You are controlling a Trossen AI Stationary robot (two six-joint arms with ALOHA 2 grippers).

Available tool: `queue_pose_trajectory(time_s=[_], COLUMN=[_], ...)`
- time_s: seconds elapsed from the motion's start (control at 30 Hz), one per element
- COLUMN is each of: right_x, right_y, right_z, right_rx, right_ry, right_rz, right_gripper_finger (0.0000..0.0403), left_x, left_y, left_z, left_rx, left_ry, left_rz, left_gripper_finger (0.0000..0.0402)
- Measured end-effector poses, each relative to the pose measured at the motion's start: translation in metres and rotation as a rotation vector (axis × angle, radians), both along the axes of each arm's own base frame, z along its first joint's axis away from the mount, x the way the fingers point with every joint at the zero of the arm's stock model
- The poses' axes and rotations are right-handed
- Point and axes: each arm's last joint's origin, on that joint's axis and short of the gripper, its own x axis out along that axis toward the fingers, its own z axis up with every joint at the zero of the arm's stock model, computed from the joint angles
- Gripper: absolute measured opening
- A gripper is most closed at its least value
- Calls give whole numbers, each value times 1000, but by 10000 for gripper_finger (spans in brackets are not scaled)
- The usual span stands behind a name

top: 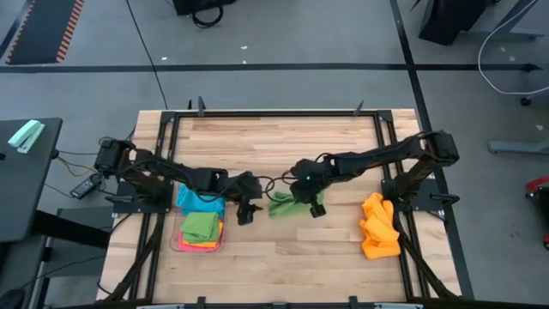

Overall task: Fold microfiber towels
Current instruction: Fold the green microfiber cloth

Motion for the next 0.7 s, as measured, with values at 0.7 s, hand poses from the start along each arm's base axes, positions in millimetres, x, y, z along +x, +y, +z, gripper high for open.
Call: queue_pose_trajectory(time_s=[0.7], right_x=[-72], right_y=[5], right_z=[127], right_rx=[171], right_ry=[-431], right_rz=[-120], right_gripper_finger=[23], left_x=[24], left_y=[-12], left_z=[70], left_rx=[214], left_ry=[-707], left_rz=[-82], left_gripper_finger=[225])
